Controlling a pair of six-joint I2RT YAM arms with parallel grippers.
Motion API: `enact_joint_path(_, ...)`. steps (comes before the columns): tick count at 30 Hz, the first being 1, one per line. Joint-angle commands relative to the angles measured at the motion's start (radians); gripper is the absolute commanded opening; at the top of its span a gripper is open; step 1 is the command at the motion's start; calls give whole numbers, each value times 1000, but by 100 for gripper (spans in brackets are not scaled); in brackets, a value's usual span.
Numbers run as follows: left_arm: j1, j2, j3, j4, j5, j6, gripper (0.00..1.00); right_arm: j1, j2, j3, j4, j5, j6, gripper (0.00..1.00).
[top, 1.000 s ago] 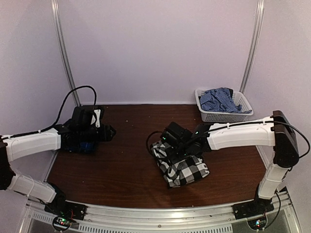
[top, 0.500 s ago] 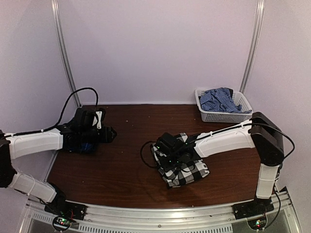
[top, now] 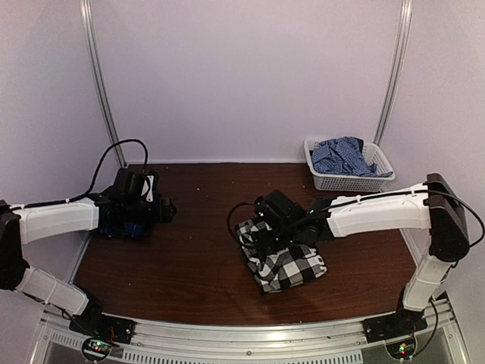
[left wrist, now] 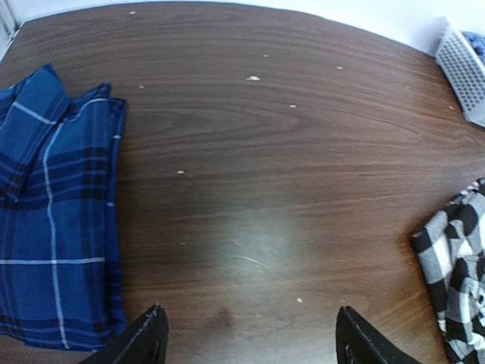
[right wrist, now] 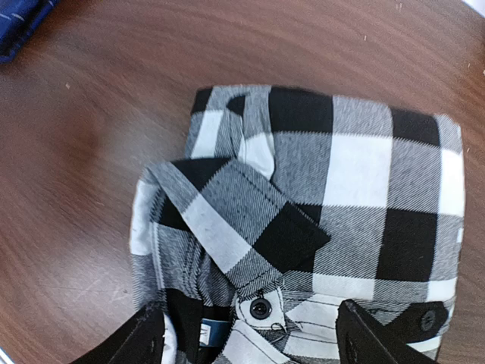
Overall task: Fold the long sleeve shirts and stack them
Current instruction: Smooth out the square-folded shirt at the center of the board, then move the square-folded shirt to the center of the board.
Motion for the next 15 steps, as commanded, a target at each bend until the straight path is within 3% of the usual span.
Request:
enact_joint_path(1,98,50,44,-56,-38,22,78,-18,-108,-11,2,20,-32,80)
enact_joint_path(9,287,209,82,22,37,9,79,-58,-164,-25,19,-9,-72,80)
enact_joint_path(15,322,372,130,74,161,-3,78,-76,-186,-83,47,-19,-68,81)
